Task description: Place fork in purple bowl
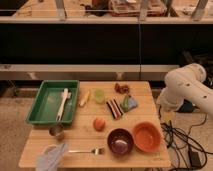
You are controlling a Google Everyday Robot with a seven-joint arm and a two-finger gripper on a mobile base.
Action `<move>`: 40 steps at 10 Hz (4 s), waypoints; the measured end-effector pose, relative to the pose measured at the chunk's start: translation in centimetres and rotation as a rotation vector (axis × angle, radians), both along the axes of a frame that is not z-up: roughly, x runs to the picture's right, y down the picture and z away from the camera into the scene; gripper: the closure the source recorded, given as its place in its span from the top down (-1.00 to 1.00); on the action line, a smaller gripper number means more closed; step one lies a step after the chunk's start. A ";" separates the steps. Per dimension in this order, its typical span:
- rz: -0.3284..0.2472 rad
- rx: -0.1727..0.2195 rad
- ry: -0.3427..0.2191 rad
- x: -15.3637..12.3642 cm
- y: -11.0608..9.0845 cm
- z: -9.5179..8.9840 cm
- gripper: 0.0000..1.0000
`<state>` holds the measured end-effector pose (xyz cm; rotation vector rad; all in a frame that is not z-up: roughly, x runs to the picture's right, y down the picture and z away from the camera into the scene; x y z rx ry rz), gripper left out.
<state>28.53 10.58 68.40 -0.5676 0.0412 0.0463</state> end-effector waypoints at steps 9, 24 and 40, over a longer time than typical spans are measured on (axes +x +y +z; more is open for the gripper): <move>0.000 0.000 0.000 0.0 0.0 0.0 0.30; -0.035 0.003 -0.007 -0.8 -0.5 1.0 0.30; -0.166 -0.041 -0.310 -29.1 -5.2 7.7 0.30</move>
